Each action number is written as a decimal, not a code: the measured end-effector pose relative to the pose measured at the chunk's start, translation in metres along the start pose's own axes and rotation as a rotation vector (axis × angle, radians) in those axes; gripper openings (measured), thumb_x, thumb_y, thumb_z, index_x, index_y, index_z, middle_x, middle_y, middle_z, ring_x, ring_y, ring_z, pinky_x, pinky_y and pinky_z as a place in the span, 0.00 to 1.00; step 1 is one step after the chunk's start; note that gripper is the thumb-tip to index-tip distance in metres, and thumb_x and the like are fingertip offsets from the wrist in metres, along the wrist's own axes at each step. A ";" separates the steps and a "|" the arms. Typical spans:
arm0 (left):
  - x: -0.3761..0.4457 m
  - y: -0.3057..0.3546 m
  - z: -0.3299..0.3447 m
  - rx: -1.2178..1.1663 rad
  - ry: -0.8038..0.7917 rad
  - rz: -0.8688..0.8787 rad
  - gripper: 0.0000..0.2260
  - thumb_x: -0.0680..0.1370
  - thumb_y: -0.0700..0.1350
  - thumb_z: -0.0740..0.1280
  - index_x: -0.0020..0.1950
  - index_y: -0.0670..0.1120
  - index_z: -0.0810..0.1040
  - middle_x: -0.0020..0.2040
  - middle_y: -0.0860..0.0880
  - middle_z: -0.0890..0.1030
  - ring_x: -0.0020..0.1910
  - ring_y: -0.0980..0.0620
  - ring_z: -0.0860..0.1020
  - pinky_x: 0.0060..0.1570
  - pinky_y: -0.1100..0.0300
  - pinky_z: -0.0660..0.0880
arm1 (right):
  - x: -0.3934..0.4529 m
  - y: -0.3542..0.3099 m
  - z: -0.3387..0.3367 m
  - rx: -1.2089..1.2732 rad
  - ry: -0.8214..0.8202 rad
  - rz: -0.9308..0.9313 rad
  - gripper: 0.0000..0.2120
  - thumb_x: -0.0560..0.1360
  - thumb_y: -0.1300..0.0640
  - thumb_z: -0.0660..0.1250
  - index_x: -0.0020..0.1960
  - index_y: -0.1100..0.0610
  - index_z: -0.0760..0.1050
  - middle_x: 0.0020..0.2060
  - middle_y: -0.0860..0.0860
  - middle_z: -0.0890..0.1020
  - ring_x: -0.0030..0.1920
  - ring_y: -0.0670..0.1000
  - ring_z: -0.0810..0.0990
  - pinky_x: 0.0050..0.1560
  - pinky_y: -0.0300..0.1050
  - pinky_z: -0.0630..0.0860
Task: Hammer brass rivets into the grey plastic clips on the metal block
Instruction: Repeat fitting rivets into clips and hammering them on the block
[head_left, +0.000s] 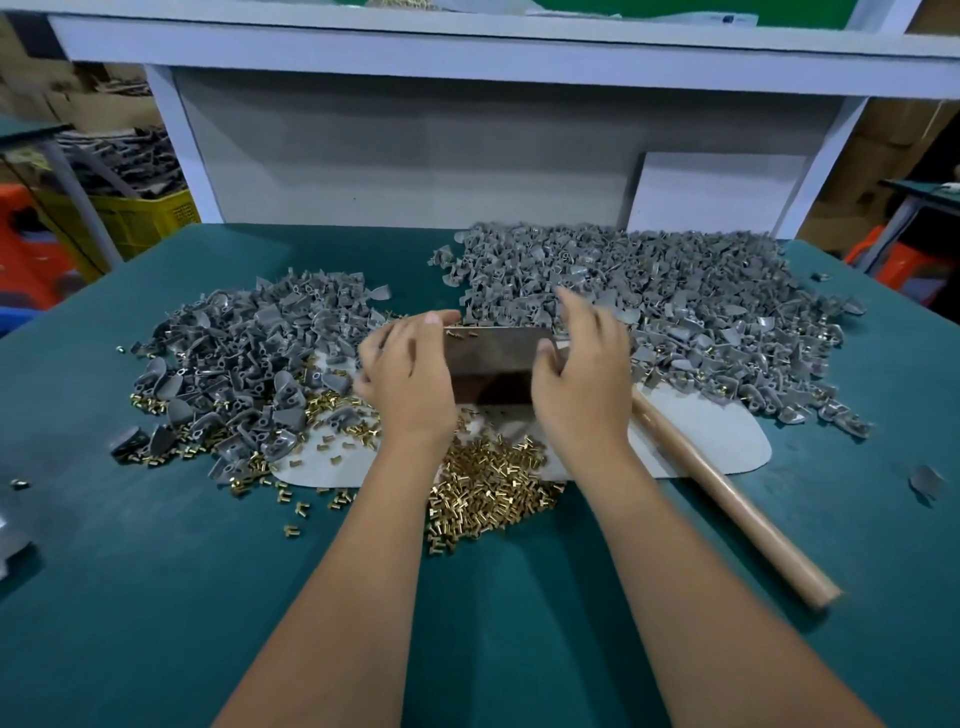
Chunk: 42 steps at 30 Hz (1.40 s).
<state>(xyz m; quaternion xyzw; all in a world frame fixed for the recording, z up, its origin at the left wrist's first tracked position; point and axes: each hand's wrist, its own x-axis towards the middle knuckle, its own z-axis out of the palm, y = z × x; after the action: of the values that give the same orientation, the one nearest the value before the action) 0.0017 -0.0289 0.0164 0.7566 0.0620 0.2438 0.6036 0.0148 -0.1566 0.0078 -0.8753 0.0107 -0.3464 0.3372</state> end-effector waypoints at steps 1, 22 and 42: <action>0.002 0.001 -0.003 -0.014 0.062 -0.019 0.16 0.78 0.56 0.49 0.46 0.63 0.78 0.45 0.78 0.68 0.62 0.59 0.62 0.70 0.46 0.52 | -0.004 -0.004 -0.001 0.014 -0.015 -0.081 0.19 0.76 0.59 0.63 0.67 0.51 0.71 0.57 0.45 0.75 0.57 0.41 0.67 0.56 0.39 0.67; 0.018 -0.024 -0.041 0.729 0.026 -0.126 0.18 0.72 0.38 0.67 0.54 0.59 0.82 0.55 0.51 0.82 0.62 0.43 0.72 0.57 0.49 0.63 | -0.034 -0.029 0.007 0.019 -0.702 -0.388 0.08 0.71 0.59 0.65 0.47 0.51 0.79 0.43 0.47 0.76 0.51 0.49 0.72 0.51 0.50 0.73; 0.015 -0.020 -0.024 0.648 0.147 0.262 0.09 0.79 0.54 0.66 0.48 0.51 0.83 0.55 0.53 0.82 0.63 0.47 0.69 0.61 0.49 0.57 | -0.022 -0.022 0.001 0.228 -0.275 -0.123 0.09 0.70 0.65 0.66 0.40 0.52 0.71 0.35 0.43 0.73 0.38 0.41 0.71 0.35 0.32 0.67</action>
<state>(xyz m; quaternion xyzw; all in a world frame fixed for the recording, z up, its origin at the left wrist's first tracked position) 0.0083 0.0032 0.0059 0.8907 0.0817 0.3404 0.2899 -0.0061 -0.1335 0.0069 -0.8696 -0.1285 -0.2422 0.4107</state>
